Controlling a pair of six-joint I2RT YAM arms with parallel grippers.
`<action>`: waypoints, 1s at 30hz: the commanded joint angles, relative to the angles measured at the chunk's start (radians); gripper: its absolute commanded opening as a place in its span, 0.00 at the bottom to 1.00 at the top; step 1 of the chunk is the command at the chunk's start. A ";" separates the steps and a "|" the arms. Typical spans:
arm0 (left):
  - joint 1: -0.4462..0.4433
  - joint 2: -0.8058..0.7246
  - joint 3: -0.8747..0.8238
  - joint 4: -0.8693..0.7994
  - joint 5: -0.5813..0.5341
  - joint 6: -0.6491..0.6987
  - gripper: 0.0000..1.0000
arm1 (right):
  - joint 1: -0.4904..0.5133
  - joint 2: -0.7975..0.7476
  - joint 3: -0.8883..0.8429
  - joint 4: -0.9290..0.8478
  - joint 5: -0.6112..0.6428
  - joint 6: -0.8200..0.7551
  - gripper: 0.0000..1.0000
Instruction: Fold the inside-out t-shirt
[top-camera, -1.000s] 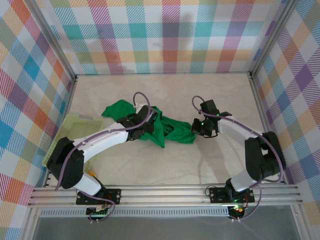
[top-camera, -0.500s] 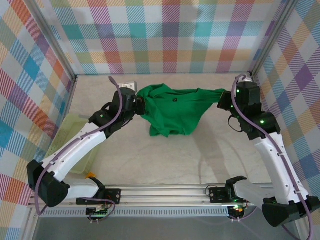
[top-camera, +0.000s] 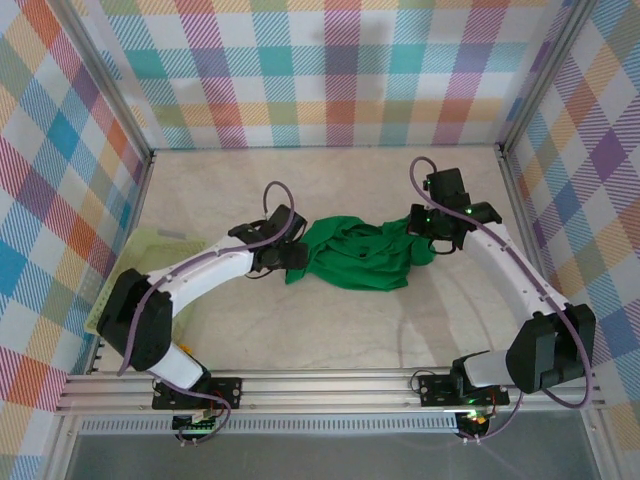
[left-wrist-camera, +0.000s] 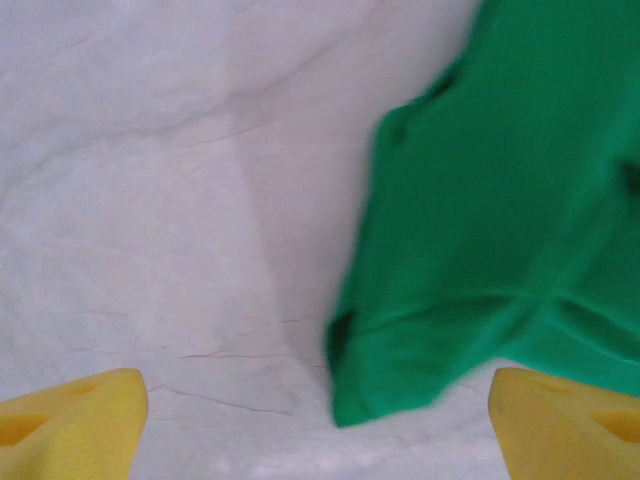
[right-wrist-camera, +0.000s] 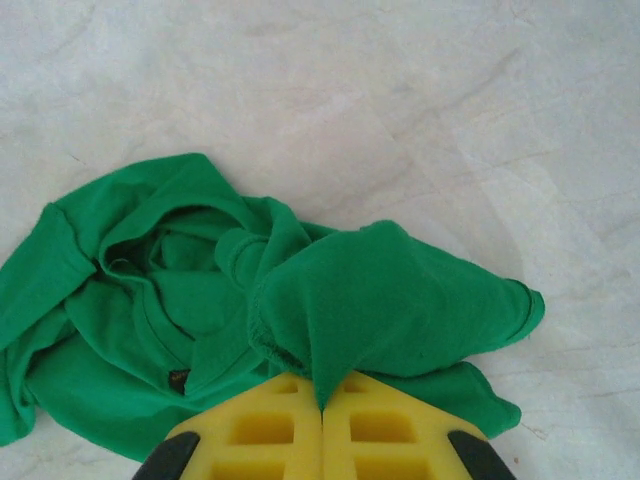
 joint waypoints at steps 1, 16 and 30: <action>-0.001 0.044 0.055 0.040 0.006 0.020 0.89 | 0.002 -0.018 0.032 0.035 -0.009 -0.028 0.00; 0.079 0.390 0.280 0.099 0.183 0.010 0.56 | 0.002 -0.074 -0.028 0.033 0.056 -0.044 0.00; 0.080 0.269 0.235 0.134 0.122 0.007 0.00 | 0.002 -0.083 0.016 -0.017 0.181 -0.020 0.00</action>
